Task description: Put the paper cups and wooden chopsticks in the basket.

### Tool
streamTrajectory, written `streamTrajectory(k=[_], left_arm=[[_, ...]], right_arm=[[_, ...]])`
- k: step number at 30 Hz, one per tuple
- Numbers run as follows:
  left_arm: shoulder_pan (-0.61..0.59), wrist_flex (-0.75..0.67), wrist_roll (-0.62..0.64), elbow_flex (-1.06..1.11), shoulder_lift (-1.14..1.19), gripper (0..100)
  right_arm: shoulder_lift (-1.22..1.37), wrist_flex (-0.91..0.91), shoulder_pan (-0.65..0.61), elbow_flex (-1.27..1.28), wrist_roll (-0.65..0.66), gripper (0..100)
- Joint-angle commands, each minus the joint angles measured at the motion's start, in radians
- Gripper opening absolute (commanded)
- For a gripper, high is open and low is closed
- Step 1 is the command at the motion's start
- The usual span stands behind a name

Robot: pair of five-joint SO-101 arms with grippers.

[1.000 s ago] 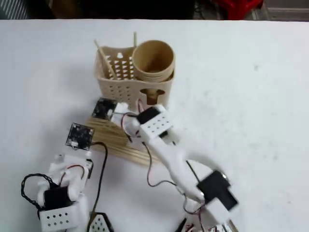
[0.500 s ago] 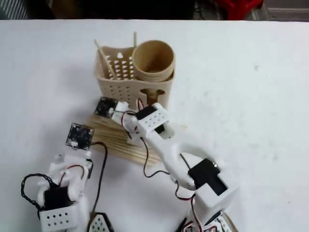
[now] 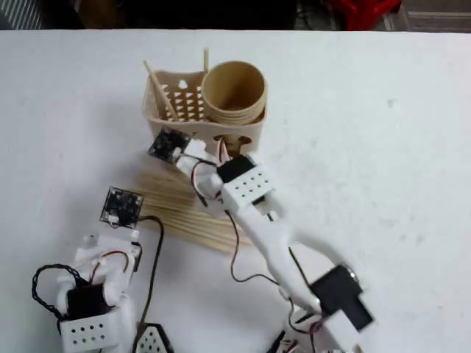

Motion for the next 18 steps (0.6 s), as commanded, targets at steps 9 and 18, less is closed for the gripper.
streamTrajectory(k=[9, 18], left_arm=[[-0.01, 0.009, -0.005, -0.003, -0.01, 15], [-0.01, 0.009, -0.005, -0.003, -0.01, 15]], right_arm=[[-0.016, 0.11, 0.005, 0.043, 0.069, 10.7], [0.111, -0.016, 0.008, 0.078, 0.077, 10.9]])
